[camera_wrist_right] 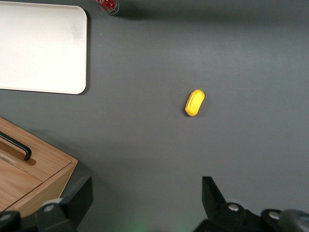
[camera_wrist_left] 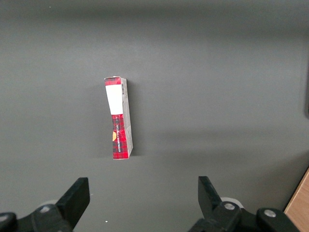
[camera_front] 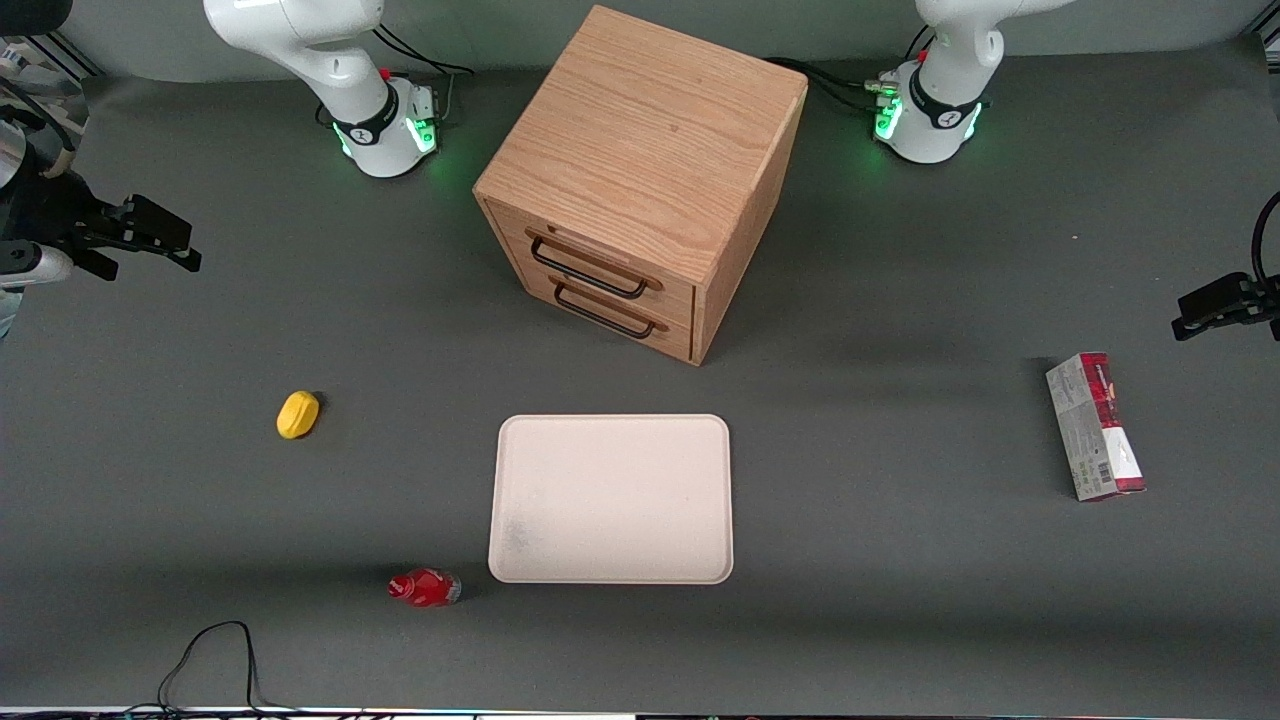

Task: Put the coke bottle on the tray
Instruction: 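Move the right gripper down toward the red Coca-Cola bottle beside the tray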

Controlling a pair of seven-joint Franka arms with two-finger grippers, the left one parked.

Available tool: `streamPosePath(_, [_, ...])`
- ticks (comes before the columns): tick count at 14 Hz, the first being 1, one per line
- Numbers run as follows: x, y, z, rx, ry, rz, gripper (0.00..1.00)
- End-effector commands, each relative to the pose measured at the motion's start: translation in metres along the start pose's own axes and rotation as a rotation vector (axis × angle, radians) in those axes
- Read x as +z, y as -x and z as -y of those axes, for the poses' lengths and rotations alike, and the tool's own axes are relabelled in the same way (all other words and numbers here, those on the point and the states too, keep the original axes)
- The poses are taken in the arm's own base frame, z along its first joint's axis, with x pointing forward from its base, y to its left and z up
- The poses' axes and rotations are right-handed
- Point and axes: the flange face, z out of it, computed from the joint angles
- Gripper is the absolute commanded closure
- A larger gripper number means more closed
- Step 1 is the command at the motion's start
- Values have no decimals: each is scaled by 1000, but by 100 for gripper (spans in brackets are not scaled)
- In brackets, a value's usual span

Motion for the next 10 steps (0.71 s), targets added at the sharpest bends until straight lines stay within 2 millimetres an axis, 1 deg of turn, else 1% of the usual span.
streamPosePath(1, [-2, 2, -3, -1, 0, -13, 0])
streamPosePath(3, [-2, 2, -3, 2, -2, -11, 0])
streamPosePath(5, [2, 0, -3, 2, -1, -7, 0])
streamPosePath(7, [8, -12, 1, -3, -6, -13, 0])
streamPosePath(8, [7, -28, 3, -1, -5, -35, 0])
streamPosePath(9, [11, -52, -2, 9, 0, -39, 0])
streamPosePath(10, [16, -79, 4, 3, 9, -46, 0])
